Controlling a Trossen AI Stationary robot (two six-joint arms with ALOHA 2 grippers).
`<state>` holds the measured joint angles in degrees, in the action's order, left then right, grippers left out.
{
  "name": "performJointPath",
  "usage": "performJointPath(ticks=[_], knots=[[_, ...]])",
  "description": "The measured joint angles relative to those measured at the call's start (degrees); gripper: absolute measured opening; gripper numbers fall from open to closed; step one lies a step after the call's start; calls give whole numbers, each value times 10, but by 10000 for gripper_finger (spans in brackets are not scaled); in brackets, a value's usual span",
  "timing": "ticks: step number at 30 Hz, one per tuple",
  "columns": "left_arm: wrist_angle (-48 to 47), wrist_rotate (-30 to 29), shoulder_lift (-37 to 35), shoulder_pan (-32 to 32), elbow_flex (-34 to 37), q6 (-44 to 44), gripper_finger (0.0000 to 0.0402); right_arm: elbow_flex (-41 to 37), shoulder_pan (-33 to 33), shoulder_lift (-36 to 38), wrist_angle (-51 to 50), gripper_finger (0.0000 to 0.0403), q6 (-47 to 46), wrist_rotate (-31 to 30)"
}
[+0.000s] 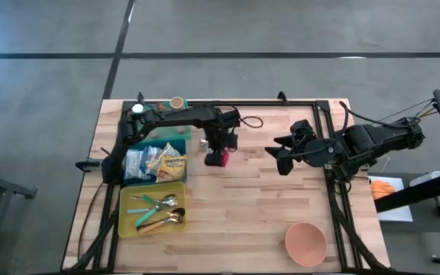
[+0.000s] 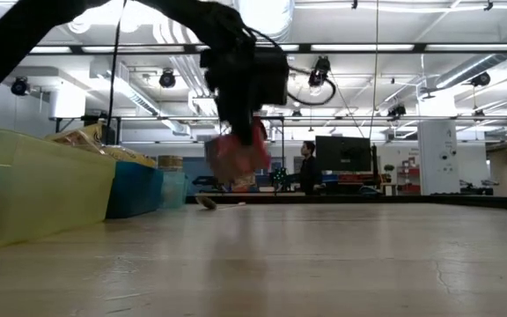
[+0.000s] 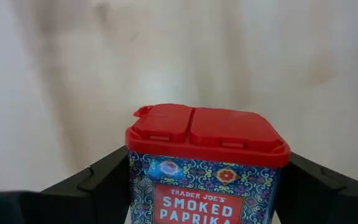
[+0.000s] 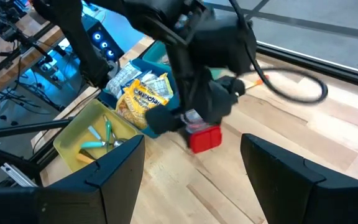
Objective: Pick & Place Food Item
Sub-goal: Put the red seasoning can into the light blue bin
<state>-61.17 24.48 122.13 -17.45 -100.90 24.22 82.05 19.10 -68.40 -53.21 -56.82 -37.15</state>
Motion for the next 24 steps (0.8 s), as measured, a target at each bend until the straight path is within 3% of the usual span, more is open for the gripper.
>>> performJointPath(ticks=[7, 10, 13, 18, 24], knots=[[51, 207, -62, 1, 0, -159, 303, 0, 0, 0, 0, 263, 0, 0], [84, 240, -91, 6, 0, -207, 303, 0, 0, 0, 2, 263, 2, -5], [114, 242, -116, 9, 0, -244, 303, 0, 0, 0, 23, 263, 26, -52], [172, 185, -149, 9, 0, -336, 303, 0, -1, 0, 61, 263, 31, -91], [217, -13, -186, 6, 0, -459, 303, 0, 0, 0, 108, 263, 18, -112]])
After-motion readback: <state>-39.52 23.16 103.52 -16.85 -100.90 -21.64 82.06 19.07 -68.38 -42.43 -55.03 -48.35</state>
